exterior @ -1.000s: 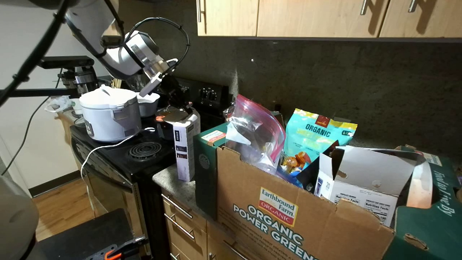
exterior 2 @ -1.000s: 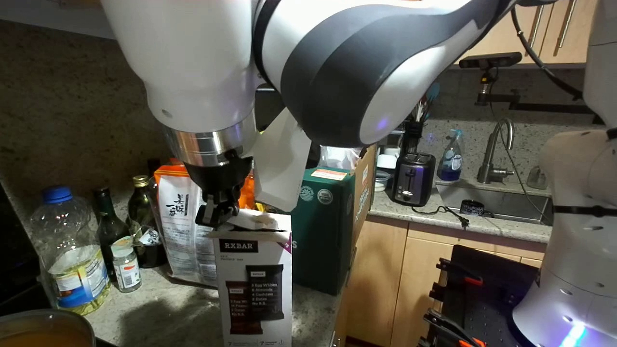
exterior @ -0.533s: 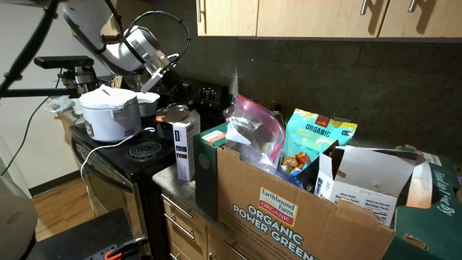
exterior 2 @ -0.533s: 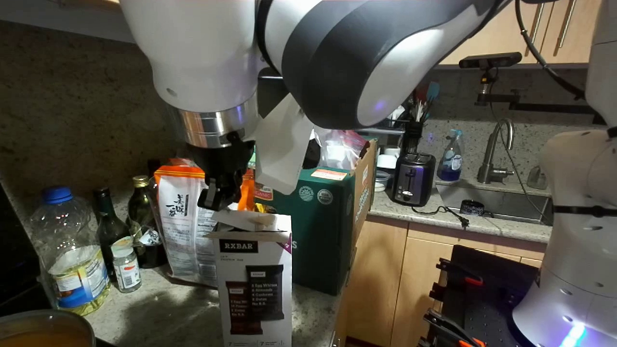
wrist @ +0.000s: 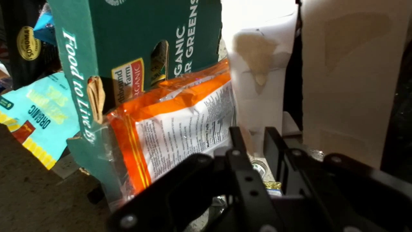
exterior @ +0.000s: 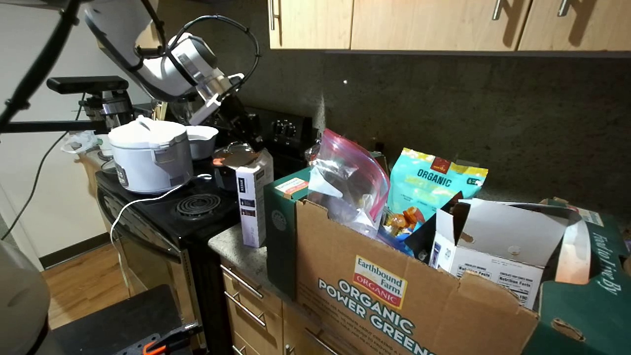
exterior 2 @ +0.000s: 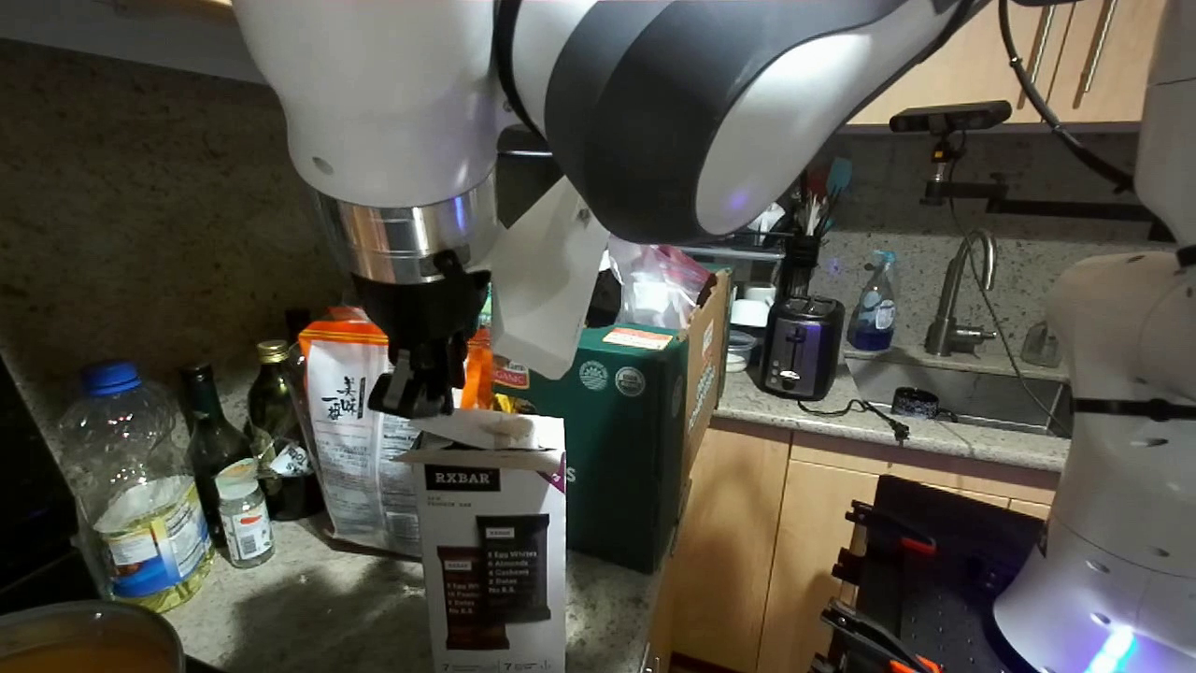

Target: Pick up the white box, put it on the table and open it

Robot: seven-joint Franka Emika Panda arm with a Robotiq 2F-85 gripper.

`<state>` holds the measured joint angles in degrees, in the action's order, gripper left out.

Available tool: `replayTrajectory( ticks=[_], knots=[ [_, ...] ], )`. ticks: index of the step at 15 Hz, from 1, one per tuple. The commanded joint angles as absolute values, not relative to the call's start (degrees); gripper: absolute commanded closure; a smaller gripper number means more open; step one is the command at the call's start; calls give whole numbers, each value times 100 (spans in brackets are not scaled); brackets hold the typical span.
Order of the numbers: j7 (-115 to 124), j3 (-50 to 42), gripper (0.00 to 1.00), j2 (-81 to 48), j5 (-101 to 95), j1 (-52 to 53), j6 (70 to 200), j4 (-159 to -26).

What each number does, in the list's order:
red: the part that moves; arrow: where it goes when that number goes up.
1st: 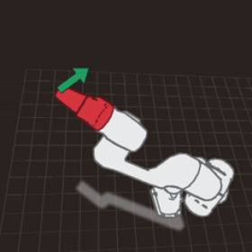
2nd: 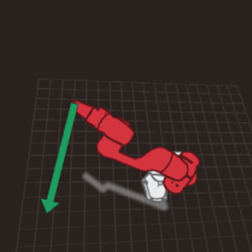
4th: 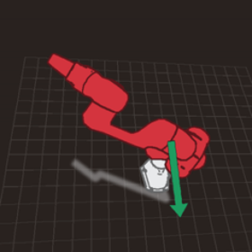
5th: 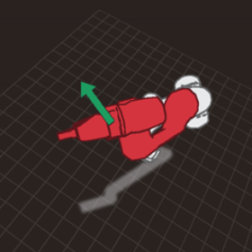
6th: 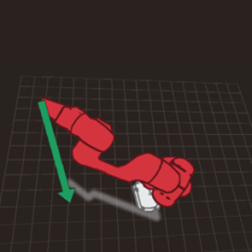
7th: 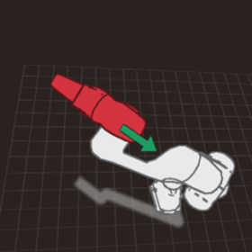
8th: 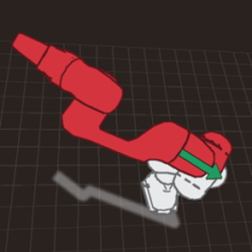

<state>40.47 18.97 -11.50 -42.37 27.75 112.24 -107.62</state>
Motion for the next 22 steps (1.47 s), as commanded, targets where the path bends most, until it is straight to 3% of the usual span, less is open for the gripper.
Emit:
replayTrajectory(
  ticks=[1,5,7,9,11,12,15,18,22],
  knots=[
    [3939,2002,44,-1193,-3933,2794,11346,-10671],
    [3965,1993,13,-1266,-4046,2841,11363,-10609],
    [3951,1964,4,-1335,-4063,2823,11377,-10557],
    [3946,1934,5,-1401,-4068,2813,11404,-10504],
    [3945,1904,23,-1506,-4075,2823,11436,-10410],
    [3964,1888,40,-1555,-4096,2836,11441,-10372],
    [3989,1850,64,-1696,-4094,2863,11438,-10257],
    [4025,1815,65,-1785,-4138,2912,11385,-10152],
    [4082,1818,53,-1813,-4289,2988,11382,-10074]
  ],
)
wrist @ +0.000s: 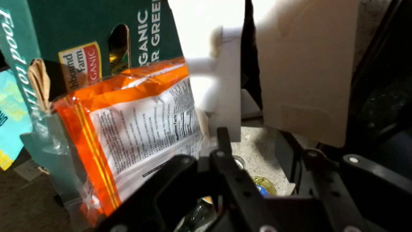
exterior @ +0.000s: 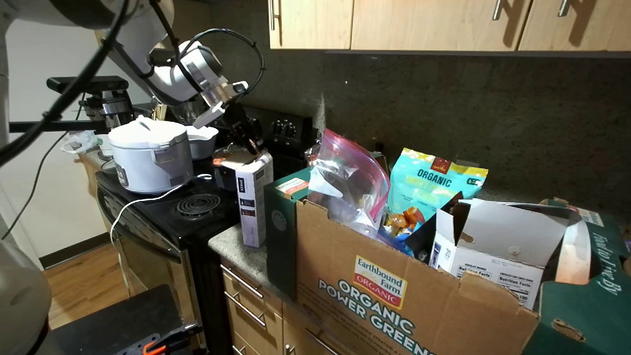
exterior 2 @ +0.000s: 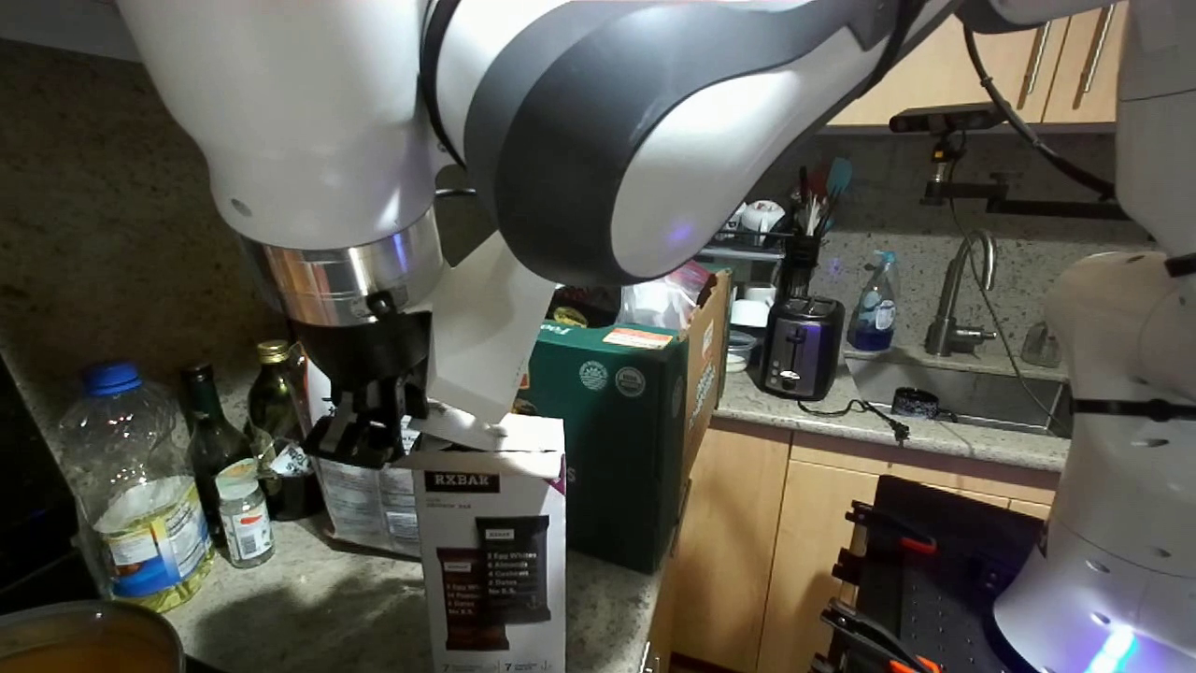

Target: Pick up the white box, put it on the table and open it

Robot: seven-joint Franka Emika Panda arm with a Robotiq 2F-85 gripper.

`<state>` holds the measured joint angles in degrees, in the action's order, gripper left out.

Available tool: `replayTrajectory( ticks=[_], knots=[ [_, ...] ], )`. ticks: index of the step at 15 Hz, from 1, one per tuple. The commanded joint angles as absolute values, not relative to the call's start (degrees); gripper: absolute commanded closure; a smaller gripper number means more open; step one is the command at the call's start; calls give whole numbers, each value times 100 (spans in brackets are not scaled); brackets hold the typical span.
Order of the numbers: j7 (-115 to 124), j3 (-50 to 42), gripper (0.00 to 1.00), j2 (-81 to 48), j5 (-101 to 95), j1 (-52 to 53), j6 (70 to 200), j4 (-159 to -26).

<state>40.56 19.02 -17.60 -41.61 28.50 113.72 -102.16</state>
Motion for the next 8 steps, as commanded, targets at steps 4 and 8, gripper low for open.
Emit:
replayTrajectory(
  ticks=[4,8],
  knots=[
    [4095,1809,53,-1834,-4354,3008,11393,-10027],
    [4193,1749,54,-1813,-4467,2993,11355,-10020]
  ],
)
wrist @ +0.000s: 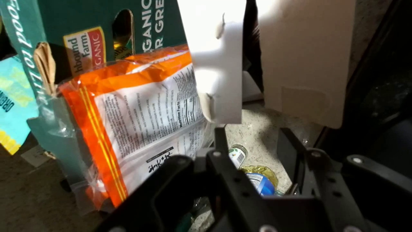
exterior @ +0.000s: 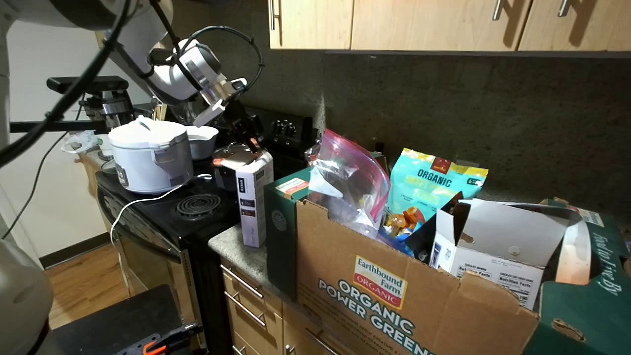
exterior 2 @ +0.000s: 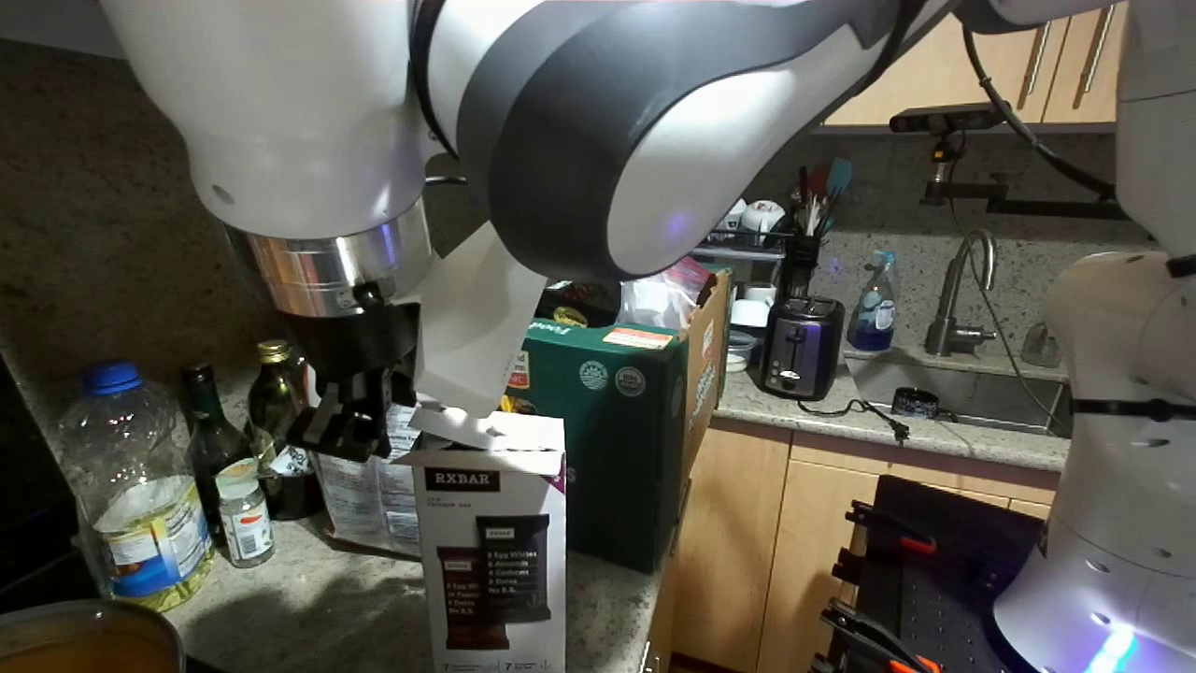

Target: Pick up the white box, put it on the table and open it

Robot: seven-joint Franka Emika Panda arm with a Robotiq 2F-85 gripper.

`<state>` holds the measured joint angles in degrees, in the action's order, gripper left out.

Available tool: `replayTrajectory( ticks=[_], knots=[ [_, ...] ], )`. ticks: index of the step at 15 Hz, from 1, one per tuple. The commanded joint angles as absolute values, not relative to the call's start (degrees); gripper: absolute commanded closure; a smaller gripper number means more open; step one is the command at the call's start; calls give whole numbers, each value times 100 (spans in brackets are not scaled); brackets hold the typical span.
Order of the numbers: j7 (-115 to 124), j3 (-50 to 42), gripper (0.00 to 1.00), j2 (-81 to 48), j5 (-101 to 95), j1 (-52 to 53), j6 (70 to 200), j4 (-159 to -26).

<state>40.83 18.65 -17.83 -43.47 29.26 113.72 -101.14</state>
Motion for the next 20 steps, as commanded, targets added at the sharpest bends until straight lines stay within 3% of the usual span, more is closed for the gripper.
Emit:
replayTrajectory(
  ticks=[1,11,16,17,20],
  knots=[
    [4216,1730,55,-1798,-4488,2978,11363,-10037],
    [4493,1637,45,-1712,-4423,2951,11311,-10122],
    [4809,1642,45,-1646,-4437,2977,11227,-10236],
    [4848,1646,46,-1649,-4420,2978,11208,-10247],
    [5064,1655,69,-1633,-4439,3000,11146,-10314]
  ],
)
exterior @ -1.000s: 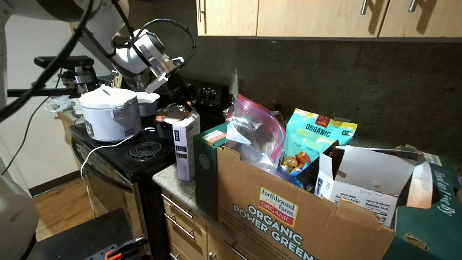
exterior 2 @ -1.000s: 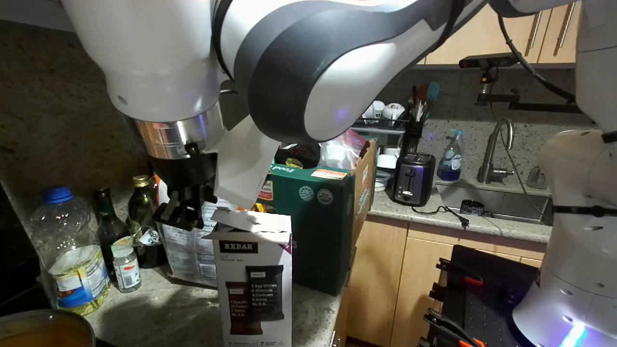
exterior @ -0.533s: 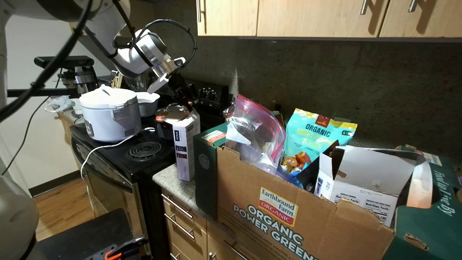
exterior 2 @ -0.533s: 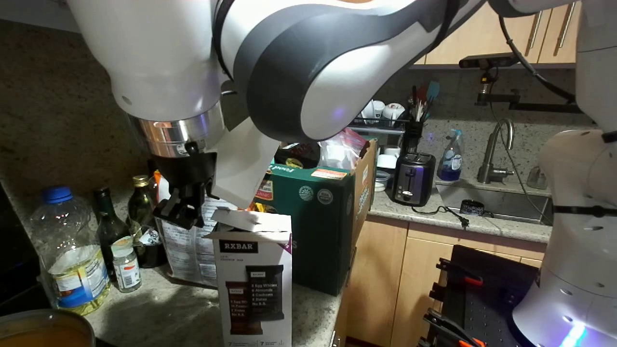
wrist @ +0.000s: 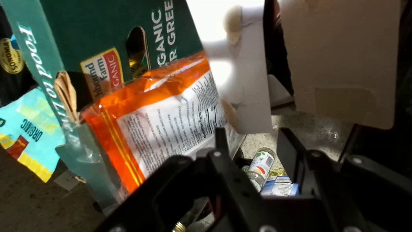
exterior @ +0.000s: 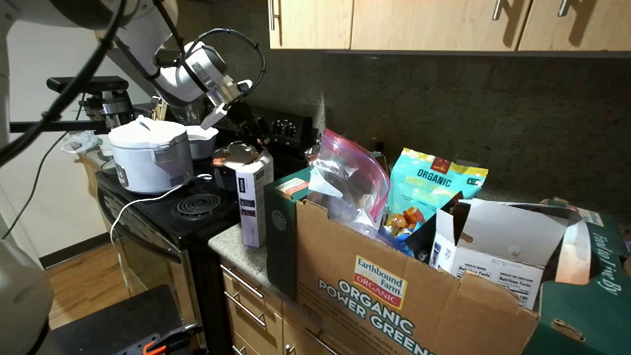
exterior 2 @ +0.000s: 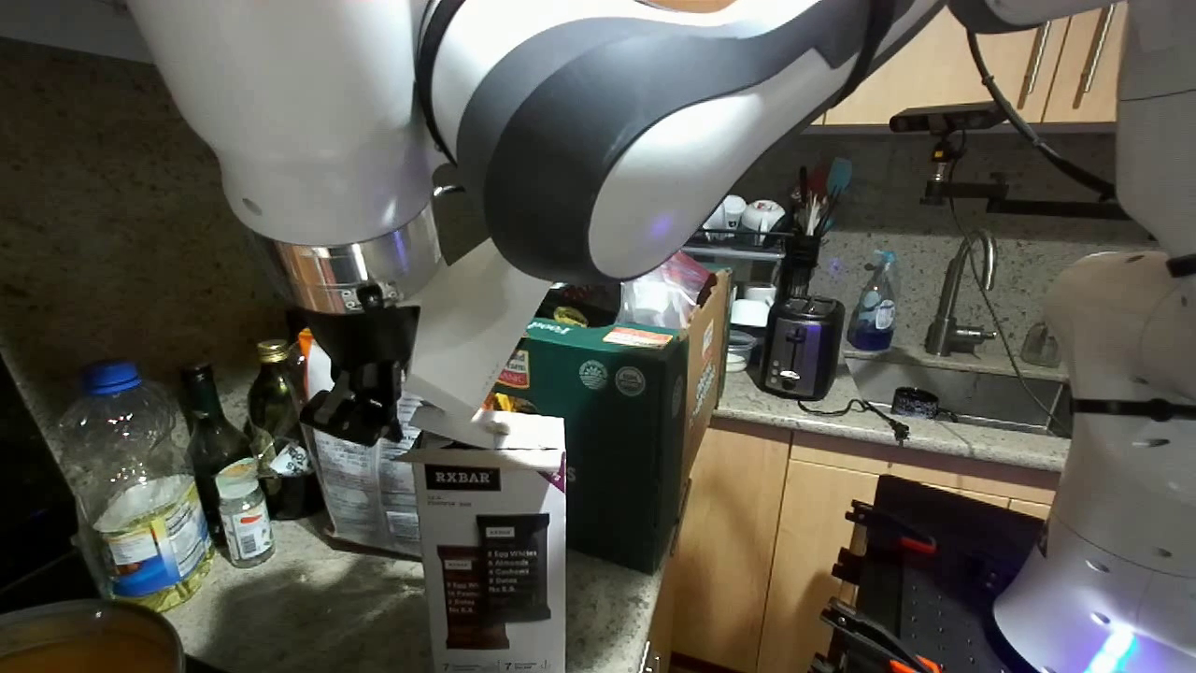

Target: Pick up the white box, put it on the table and open it

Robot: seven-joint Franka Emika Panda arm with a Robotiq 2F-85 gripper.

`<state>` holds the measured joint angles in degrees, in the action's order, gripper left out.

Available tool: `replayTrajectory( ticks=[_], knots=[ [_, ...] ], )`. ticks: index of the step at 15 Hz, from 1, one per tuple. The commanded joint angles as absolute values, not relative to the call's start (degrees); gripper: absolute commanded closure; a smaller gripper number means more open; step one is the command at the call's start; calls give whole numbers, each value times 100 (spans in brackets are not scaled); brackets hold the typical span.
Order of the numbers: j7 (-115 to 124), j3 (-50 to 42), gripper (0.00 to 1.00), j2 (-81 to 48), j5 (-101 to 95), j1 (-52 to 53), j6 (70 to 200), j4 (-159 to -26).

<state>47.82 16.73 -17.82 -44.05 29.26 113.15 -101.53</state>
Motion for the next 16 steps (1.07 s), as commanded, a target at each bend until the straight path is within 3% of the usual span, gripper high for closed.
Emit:
replayTrajectory(
  ticks=[1,3,5,11,16],
  knots=[
    [5125,1662,84,-1627,-4443,3014,11109,-10329],
    [5263,1674,97,-1621,-4459,3047,11034,-10342],
    [5378,1695,100,-1612,-4484,3098,10935,-10339],
    [5609,1779,98,-1527,-4600,3284,10678,-10338],
    [5042,1808,99,-1266,-4040,2984,11208,-10458]
  ],
)
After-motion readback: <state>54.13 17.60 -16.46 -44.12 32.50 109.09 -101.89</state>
